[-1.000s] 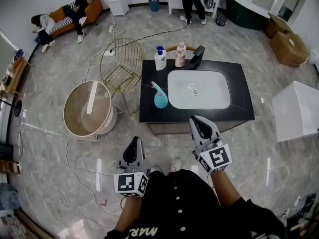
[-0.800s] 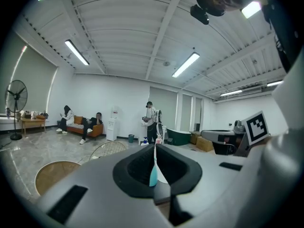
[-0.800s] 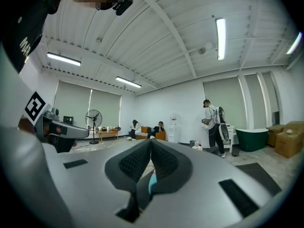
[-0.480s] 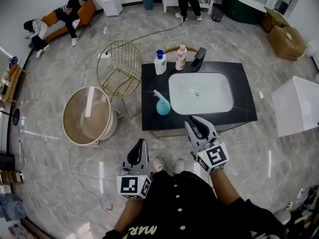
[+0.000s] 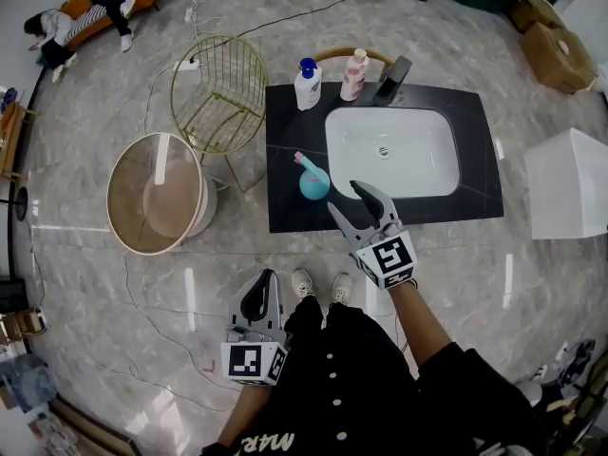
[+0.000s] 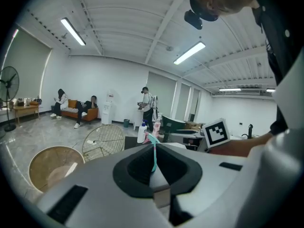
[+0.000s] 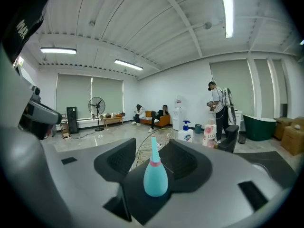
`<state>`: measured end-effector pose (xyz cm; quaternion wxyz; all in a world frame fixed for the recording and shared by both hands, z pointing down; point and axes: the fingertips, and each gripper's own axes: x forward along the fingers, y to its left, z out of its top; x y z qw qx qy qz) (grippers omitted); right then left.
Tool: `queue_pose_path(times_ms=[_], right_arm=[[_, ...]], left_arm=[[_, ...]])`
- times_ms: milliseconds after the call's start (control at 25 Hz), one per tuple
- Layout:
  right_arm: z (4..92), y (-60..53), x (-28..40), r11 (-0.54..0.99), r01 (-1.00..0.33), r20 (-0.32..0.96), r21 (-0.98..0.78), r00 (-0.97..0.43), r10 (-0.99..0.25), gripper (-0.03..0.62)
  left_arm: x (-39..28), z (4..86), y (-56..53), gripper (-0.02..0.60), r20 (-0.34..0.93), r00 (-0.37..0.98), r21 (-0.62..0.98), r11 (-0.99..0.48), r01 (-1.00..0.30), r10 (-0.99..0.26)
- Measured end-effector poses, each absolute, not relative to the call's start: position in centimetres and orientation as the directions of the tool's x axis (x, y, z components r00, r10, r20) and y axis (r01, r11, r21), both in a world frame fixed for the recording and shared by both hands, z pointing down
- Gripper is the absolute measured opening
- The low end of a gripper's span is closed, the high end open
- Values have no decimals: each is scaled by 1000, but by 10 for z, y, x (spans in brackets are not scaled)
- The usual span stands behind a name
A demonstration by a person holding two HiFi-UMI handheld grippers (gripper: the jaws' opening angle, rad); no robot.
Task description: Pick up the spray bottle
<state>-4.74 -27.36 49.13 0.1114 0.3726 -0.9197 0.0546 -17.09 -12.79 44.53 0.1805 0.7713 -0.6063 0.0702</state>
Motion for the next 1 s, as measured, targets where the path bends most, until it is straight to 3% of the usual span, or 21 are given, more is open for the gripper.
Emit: queue_pose_path(times_ms=[320,640,800,1000], right_arm=[[545,-322,-95,773,-634,299,-32,-744,-598,222],[575,-347,-123,785,-620,277,0,-754,-596,221],[581,-353,-127,786,-618,263,16,-756,-599,128],[581,-353,-129,790,-612,266,32,-756,-597,120]], left_arm=[[-215,481,-138,21,432,154,176,-84,-981,-889],[-226,528,-129,21,529,137,204,-31,-979,-837],[-224,544,-124,21,557,137,214,-18,-977,-819],[-222,547,-124,21,558,140,219,-17,-976,-818]])
